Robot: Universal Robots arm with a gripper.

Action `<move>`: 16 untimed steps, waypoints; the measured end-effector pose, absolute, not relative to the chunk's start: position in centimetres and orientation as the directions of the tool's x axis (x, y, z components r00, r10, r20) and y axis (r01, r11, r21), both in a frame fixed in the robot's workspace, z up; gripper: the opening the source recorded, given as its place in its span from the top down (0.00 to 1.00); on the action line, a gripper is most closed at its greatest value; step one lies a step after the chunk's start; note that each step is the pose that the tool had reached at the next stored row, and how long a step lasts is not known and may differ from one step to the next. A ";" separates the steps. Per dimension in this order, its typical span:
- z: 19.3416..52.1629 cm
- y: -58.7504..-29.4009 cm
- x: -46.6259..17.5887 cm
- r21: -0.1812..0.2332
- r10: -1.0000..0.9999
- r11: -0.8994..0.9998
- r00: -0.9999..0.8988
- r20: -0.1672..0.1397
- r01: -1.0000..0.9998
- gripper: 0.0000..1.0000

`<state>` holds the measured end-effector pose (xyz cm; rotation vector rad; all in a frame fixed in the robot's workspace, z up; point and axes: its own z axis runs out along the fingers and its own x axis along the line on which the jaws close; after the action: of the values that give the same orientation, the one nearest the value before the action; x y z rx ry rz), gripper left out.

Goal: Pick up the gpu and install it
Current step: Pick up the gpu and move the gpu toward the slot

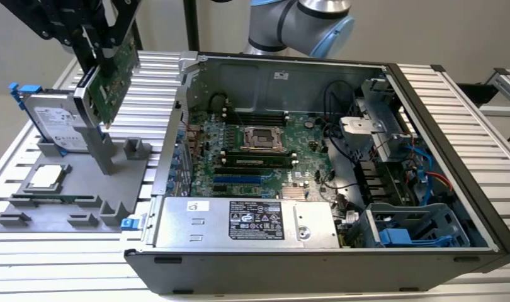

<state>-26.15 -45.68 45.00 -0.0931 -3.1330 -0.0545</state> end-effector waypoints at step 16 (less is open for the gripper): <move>45.0 -45.4 -25.5 0.034 0.059 0.998 -0.998 0.008 0.059 1.00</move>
<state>-25.47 -45.37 45.00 -0.0931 -3.1331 -0.0533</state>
